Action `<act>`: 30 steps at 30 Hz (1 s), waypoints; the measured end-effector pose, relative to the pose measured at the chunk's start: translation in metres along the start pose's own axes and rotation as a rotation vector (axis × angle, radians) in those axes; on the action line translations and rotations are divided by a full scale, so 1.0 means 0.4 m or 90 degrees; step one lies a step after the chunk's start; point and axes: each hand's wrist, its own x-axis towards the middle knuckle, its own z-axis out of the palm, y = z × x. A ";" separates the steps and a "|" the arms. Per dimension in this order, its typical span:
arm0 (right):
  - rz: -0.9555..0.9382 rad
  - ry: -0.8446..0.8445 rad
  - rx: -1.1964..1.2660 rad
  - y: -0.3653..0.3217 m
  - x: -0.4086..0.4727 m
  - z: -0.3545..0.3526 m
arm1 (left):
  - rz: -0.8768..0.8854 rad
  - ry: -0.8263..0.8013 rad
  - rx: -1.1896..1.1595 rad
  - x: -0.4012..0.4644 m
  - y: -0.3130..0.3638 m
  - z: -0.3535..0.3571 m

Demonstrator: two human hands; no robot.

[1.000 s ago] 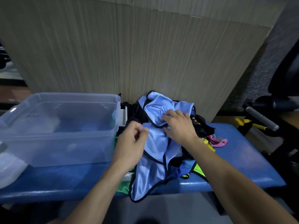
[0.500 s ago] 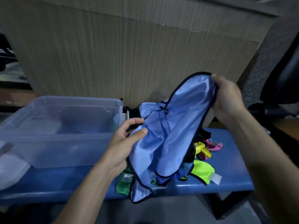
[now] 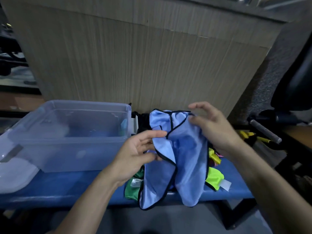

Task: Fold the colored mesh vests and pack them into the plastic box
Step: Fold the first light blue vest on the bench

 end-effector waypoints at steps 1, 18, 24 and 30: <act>-0.030 -0.039 -0.028 0.013 -0.018 0.018 | 0.014 0.020 0.079 0.001 -0.007 0.006; -0.293 0.045 -0.246 0.132 -0.164 0.169 | 0.201 0.107 0.561 0.006 -0.020 0.011; -0.292 0.075 -0.232 0.174 -0.171 0.182 | 0.208 0.175 0.519 0.018 -0.016 0.015; -0.279 0.085 -0.194 0.172 -0.171 0.166 | 0.223 0.169 0.492 0.024 -0.008 0.024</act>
